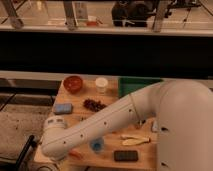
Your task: Place pepper in paper cup
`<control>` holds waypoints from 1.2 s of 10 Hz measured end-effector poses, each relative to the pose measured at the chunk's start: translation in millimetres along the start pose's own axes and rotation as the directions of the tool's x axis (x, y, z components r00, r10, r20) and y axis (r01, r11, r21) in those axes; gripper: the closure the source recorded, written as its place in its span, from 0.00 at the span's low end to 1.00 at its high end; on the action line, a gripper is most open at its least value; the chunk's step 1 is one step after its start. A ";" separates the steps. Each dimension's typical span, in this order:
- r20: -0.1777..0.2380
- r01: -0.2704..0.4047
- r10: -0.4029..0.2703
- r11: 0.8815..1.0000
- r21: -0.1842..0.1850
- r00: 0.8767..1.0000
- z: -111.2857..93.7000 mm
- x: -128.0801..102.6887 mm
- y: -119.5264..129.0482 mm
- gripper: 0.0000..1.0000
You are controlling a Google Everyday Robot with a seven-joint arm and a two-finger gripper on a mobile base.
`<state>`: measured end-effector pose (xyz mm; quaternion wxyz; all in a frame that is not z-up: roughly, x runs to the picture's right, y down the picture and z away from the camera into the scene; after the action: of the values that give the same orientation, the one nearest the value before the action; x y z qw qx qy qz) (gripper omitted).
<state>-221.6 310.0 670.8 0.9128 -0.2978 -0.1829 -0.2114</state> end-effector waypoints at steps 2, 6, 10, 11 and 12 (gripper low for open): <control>-0.015 -0.037 0.036 0.999 -0.011 0.999 10.4 3.7 -5.7 0.20; -0.050 -0.106 0.104 0.994 -0.028 0.993 29.7 8.5 -9.9 0.20; -0.049 -0.125 0.124 0.991 -0.035 0.991 39.5 3.5 -17.1 0.20; -0.048 -0.127 0.125 0.991 -0.039 0.991 42.1 0.8 -18.7 0.20; -0.048 -0.129 0.127 0.991 -0.042 0.991 44.6 -0.1 -19.8 0.20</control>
<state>-240.8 323.2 713.6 0.9215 -0.3246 -0.1378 -0.1630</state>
